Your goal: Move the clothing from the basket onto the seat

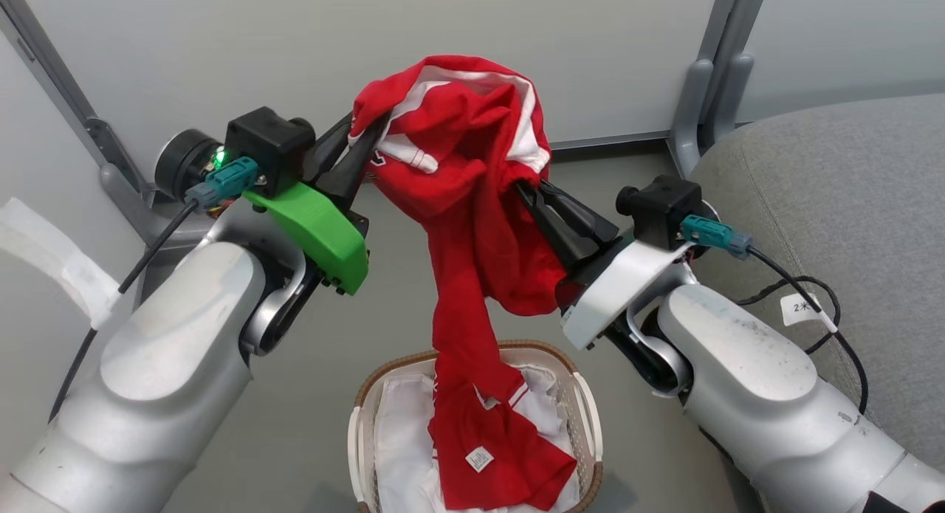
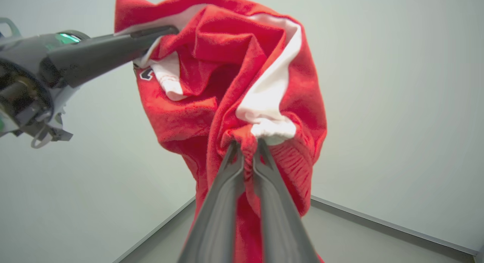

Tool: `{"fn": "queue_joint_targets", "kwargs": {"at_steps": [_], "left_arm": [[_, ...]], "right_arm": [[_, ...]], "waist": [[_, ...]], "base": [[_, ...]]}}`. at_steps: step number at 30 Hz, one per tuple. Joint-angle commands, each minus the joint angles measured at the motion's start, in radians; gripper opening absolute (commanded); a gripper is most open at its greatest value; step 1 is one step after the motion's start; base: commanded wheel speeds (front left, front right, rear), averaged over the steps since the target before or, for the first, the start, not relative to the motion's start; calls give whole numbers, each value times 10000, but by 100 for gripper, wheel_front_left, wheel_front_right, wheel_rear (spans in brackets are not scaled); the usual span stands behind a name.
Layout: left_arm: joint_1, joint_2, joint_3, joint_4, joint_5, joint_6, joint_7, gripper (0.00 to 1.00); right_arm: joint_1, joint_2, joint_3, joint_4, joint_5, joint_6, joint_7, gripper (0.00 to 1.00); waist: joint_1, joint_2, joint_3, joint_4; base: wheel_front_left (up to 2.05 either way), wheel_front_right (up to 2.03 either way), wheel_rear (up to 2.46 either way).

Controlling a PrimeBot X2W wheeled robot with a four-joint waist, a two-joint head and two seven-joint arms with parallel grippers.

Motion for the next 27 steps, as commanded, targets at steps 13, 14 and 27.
{"fn": "queue_joint_targets", "kwargs": {"at_steps": [13, 14, 27], "left_arm": [[1725, -424, -142, 1024, -407, 232, -1129, 100], [1830, -493, -246, 1062, -295, 257, -1239, 100], [2539, -1676, -846, 1196, 326, 245, -1841, 100]], "right_arm": [[-156, -771, -1307, -732, -1009, -14, -21, 0], [-122, -850, -1438, -779, -1066, -14, -21, 0], [523, -2120, -2808, -1306, -1604, -12, -21, 0]], "waist": [[0, 0, 278, -551], [0, 0, 310, -609], [0, 0, 643, -1526]], "base": [[0, 0, 0], [0, 0, 0], [0, 0, 0]]}}
